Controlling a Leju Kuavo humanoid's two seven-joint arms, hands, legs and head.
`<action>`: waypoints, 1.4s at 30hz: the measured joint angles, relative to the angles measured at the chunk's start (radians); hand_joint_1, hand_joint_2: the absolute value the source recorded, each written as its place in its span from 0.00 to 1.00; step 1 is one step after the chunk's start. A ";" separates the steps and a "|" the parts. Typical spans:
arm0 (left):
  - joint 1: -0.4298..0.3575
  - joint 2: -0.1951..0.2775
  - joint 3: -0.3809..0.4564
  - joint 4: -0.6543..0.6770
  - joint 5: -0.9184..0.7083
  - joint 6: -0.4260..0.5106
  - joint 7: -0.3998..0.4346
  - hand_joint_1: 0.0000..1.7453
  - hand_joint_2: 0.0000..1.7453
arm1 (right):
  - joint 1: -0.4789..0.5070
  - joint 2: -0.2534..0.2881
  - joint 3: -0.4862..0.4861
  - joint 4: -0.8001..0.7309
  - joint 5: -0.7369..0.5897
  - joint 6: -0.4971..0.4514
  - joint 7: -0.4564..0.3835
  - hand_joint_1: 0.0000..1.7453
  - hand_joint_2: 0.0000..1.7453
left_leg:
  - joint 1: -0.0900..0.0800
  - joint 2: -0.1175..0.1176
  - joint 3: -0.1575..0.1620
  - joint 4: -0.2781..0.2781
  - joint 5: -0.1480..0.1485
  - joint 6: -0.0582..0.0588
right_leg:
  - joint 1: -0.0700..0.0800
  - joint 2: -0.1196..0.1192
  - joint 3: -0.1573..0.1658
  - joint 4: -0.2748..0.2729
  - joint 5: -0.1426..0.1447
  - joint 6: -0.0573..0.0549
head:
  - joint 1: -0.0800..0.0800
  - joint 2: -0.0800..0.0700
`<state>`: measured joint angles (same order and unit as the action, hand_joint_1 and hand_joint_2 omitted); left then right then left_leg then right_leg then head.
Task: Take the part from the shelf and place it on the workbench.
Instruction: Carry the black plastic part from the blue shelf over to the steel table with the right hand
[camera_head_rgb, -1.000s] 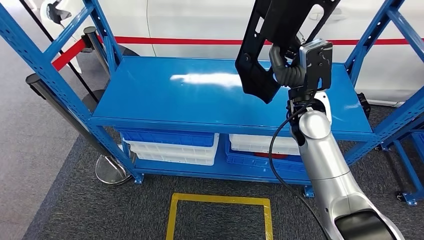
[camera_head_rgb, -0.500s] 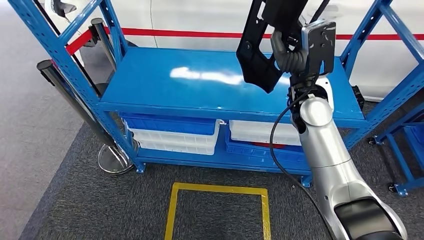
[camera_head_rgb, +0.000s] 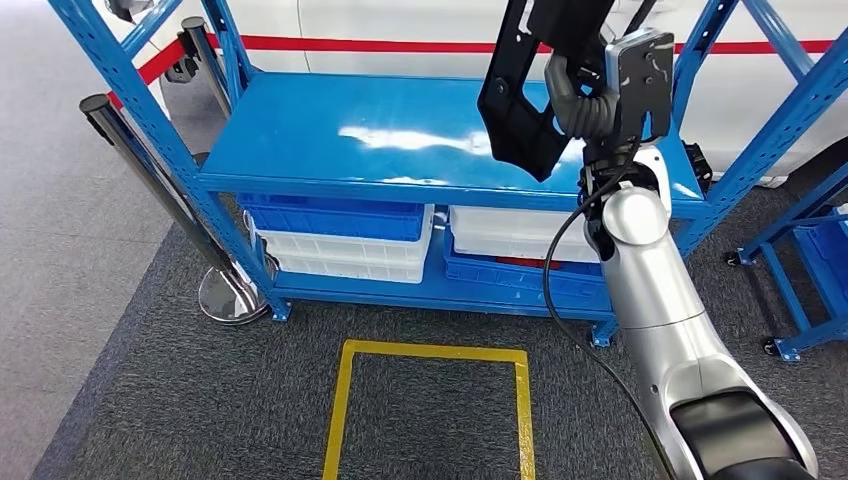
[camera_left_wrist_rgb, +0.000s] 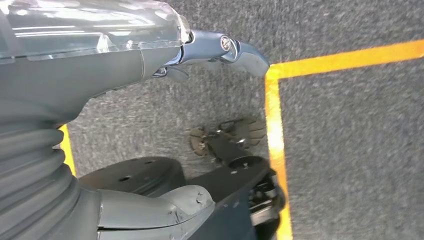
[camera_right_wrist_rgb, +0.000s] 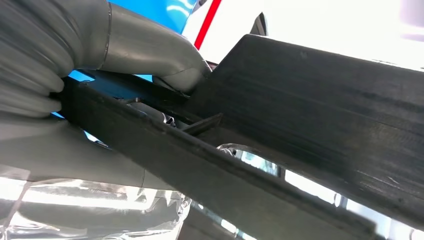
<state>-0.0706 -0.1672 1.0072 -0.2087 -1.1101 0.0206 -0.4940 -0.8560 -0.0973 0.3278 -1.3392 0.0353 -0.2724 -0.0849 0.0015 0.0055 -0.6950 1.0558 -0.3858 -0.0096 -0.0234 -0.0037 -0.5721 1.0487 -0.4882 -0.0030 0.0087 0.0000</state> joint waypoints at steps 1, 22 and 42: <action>0.002 0.001 -0.002 0.000 -0.002 -0.002 0.001 0.00 1.00 | -0.002 0.002 0.000 0.002 0.001 0.000 0.001 1.00 1.00 | 0.002 -0.001 -0.012 0.033 -0.037 -0.006 | -0.001 -0.001 -0.010 -0.001 0.011 -0.008 | -0.002 0.000; 0.001 0.011 -0.013 0.000 -0.025 -0.015 0.003 0.00 1.00 | 0.092 0.000 0.003 -0.035 0.052 -0.032 -0.035 1.00 1.00 | -0.003 0.005 0.068 -0.062 -0.002 0.044 | 0.003 0.003 -0.147 0.264 -0.037 0.040 | -0.004 0.000; 0.007 0.018 -0.023 0.000 -0.045 -0.016 0.001 0.00 1.00 | 0.167 -0.002 -0.026 -0.091 0.100 -0.060 -0.089 1.00 1.00 | -0.005 -0.005 0.188 -0.029 -0.117 0.013 | 0.008 -0.003 -0.101 -0.014 0.114 -0.003 | -0.011 0.000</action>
<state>-0.0637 -0.1488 0.9844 -0.2090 -1.1548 0.0042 -0.4934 -0.6894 -0.0998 0.3020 -1.4302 0.1354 -0.3327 -0.1741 -0.0032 0.0005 -0.5071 1.0264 -0.5029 0.0030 -0.0151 -0.0065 -0.6732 1.0351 -0.3737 -0.0058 -0.0021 0.0000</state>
